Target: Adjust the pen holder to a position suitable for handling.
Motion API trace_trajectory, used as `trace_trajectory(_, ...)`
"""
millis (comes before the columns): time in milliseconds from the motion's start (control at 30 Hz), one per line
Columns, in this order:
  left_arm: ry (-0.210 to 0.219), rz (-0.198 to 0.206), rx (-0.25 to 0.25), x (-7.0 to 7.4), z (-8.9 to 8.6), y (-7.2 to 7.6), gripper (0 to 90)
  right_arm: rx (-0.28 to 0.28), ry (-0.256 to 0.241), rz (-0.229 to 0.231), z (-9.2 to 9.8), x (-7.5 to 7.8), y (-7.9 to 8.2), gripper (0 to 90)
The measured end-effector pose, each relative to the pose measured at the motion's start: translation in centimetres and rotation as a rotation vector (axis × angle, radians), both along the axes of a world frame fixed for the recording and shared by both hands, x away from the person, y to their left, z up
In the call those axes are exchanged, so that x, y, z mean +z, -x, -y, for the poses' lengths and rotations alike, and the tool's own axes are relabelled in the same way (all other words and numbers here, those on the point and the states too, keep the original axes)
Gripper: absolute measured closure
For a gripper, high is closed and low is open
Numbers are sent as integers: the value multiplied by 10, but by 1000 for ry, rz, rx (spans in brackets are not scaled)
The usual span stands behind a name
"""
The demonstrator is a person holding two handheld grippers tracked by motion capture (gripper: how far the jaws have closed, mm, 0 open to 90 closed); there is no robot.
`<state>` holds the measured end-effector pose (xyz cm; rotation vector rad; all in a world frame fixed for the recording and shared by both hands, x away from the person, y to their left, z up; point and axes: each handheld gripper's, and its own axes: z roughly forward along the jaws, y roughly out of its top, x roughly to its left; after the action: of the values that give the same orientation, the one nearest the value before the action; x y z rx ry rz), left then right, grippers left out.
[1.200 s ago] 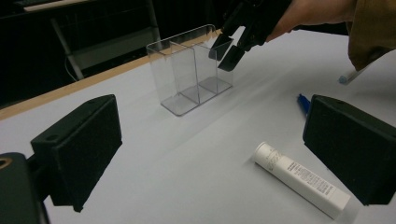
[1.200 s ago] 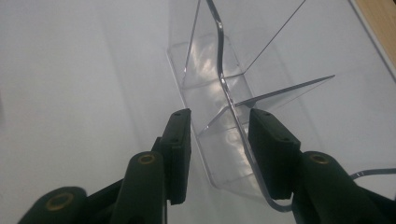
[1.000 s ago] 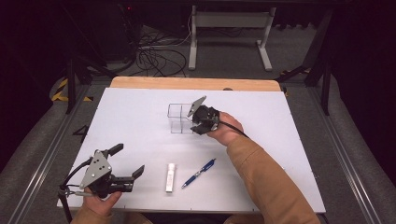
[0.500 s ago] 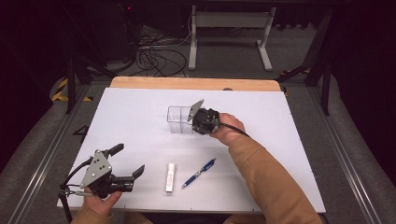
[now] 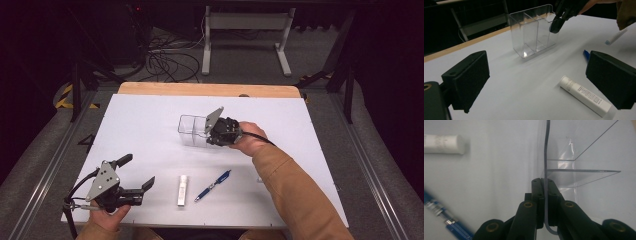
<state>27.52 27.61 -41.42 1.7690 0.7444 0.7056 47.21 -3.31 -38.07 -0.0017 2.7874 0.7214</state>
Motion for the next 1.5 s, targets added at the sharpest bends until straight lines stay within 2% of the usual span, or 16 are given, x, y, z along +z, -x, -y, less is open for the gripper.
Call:
trace_trajectory(233, -9, 2, -3, 0, 2, 0, 58, 34, 54, -70, 17, 1, 11, 880)
trace_trajectory(367, -9, 1, -3, 0, 3, 0, 58, 54, 53, -112, 25, -4, 11, 880)
trace_trajectory(467, -8, -2, -4, 0, 3, 0, 58, 65, 59, -129, 27, -7, 10, 879)
trace_trajectory(567, -8, -3, -5, 0, 3, -1, 58, 74, 45, -141, 29, -9, 7, 879)
trace_trajectory(700, -11, -3, -8, -1, 4, -2, 58, 77, 46, -142, 29, -10, 5, 876)
trace_trajectory(1067, -12, -2, -12, -1, 5, -3, 57, 74, 72, -106, 31, -11, 5, 848)
trace_trajectory(1200, -10, -1, -14, 0, 5, -3, 58, 47, 65, -130, 31, -11, 5, 855)
trace_trajectory(1333, -11, -4, -19, 0, 6, -4, 57, 44, 71, -136, 29, -11, 7, 858)
trace_trajectory(1500, -19, 1, -25, 0, 8, -6, 58, 45, 68, -117, 30, -11, 8, 823)
